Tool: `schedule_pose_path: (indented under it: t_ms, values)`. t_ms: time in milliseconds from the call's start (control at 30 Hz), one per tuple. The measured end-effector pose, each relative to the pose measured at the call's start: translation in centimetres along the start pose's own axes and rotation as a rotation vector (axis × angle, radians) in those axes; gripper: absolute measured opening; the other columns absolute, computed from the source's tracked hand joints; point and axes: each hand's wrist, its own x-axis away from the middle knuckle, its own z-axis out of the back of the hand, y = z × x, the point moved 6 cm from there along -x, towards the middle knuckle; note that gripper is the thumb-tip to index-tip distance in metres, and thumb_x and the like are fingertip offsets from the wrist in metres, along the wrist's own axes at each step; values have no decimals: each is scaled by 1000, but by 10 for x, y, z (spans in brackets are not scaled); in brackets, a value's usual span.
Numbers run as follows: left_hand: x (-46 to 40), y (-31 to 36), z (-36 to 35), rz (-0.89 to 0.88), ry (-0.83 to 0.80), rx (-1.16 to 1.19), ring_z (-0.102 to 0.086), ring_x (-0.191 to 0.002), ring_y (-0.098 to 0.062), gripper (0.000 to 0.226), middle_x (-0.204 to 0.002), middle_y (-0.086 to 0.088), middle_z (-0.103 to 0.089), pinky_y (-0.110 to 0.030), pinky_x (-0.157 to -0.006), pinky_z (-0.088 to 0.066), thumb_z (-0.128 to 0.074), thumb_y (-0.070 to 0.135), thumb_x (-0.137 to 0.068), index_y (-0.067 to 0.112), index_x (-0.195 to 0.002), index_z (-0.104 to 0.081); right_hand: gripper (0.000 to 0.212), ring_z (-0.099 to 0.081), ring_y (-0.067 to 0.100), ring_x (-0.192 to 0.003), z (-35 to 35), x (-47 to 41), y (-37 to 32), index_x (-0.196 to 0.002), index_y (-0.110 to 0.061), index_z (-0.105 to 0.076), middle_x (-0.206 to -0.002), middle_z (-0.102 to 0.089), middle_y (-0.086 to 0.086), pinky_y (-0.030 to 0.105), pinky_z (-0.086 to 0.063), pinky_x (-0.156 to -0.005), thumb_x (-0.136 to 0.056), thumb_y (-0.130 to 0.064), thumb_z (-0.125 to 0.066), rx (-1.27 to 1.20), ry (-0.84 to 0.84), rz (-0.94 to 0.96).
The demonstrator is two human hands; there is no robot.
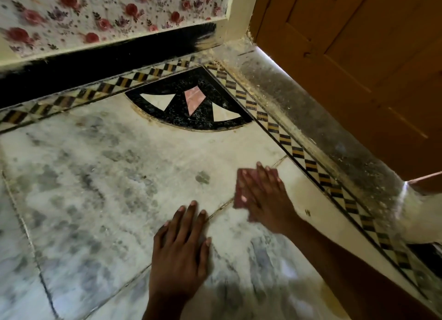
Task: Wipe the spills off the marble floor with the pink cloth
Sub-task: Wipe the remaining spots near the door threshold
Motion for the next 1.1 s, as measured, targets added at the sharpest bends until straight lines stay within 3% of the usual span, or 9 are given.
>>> schedule_pose_path:
  t_ms: [100, 233, 467, 567, 667, 800, 900, 1000, 1100]
  values:
    - [0, -1, 0, -4, -3, -7, -21, -166, -15, 66, -180, 9, -18, -42, -123, -27, -46, 51, -103, 34, -166, -36, 83, -9, 46, -163, -1, 17, 55, -170, -32, 10, -179, -11, 17, 69, -25, -128, -103, -69, -22, 10, -43, -259]
    - [0, -4, -7, -9, 23, -22, -22, -166, -16, 67, -180, 9, -20, -43, -121, -29, -45, 53, -103, 37, -167, -33, 84, 15, 49, -163, 4, -55, 82, -169, -29, 18, -178, 17, 20, 67, 5, -131, -110, -62, -33, -174, -135, -740]
    - [-1, -2, 2, -1, 5, -36, -23, -165, -14, 64, -180, 10, -20, -44, -118, -32, -43, 52, -104, 35, -165, -38, 81, -4, 44, -166, -11, 48, 9, -172, -30, -6, -180, -7, 15, 63, -11, -132, -106, -60, -42, -76, 50, -38]
    - [-2, -2, 1, -8, 6, -43, -22, -165, -14, 63, -180, 11, -19, -43, -118, -31, -42, 52, -104, 36, -165, -38, 108, -6, 52, -164, -25, 81, 67, -171, -25, -3, -178, -8, 24, 68, -18, -130, -94, -53, -73, -33, -36, -390]
    - [-4, -3, -1, -19, 4, -60, -23, -165, -14, 62, -180, 10, -21, -43, -117, -30, -38, 53, -105, 36, -165, -37, 93, 5, 50, -164, -12, 35, 83, -170, -23, 15, -178, 6, 24, 69, -2, -131, -107, -59, -45, -55, -116, -712]
    - [-3, 0, 7, -23, 0, -67, -29, -164, -18, 60, -178, 7, -27, -46, -116, -33, -35, 52, -107, 34, -164, -39, 106, 12, 51, -163, -7, 26, 6, -169, -26, 18, -176, 17, 26, 67, -1, -132, -99, -63, -53, -39, -91, -319]
    - [-3, 4, 10, -34, -36, -64, -31, -163, -21, 60, -177, 4, -30, -48, -117, -33, -38, 51, -107, 31, -163, -42, 82, -1, 38, -166, -13, 108, -17, -170, -39, 4, -180, -3, 12, 59, -13, -133, -101, -61, -36, -99, 49, -140]
    - [-3, 4, 7, -42, -61, -90, -31, -163, -24, 61, -177, 1, -31, -49, -119, -31, -38, 50, -107, 27, -163, -42, 84, -3, 42, -166, -25, 139, 40, -171, -35, -1, -181, -4, 14, 63, -21, -130, -103, -62, -43, -113, -13, -468]
    - [0, 12, 5, -121, -56, -101, -36, -161, -25, 59, -174, -2, -36, -54, -123, -32, -35, 45, -110, 20, -161, -46, 87, 5, 47, -165, -19, 103, 63, -171, -31, 9, -179, 7, 23, 64, -3, -132, -107, -64, -40, -161, -23, -786]
